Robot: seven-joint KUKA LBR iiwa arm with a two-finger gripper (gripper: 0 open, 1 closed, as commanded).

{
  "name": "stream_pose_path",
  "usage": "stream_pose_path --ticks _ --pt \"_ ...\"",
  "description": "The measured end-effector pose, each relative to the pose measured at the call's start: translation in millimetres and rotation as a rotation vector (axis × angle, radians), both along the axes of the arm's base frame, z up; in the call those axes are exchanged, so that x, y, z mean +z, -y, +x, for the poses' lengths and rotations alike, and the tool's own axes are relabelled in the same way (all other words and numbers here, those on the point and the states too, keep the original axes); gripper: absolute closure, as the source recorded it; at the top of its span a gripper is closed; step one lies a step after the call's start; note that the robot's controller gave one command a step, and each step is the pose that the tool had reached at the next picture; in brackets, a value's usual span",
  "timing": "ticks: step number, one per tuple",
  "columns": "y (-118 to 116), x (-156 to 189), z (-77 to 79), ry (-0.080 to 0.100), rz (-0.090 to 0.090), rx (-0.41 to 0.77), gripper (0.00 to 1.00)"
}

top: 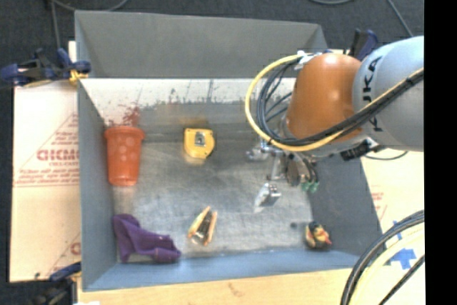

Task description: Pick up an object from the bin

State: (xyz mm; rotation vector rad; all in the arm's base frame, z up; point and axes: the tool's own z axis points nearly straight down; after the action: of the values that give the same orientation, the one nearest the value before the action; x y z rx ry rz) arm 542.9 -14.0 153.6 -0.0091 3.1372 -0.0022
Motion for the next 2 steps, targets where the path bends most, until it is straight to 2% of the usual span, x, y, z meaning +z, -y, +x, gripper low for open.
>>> stream_pose_path --ticks 1,2 --pt "-24.4 12.3 18.8 -0.003 0.001 0.058 0.00" --pt "-45.9 -15.7 34.8 0.005 0.000 0.144 0.00"
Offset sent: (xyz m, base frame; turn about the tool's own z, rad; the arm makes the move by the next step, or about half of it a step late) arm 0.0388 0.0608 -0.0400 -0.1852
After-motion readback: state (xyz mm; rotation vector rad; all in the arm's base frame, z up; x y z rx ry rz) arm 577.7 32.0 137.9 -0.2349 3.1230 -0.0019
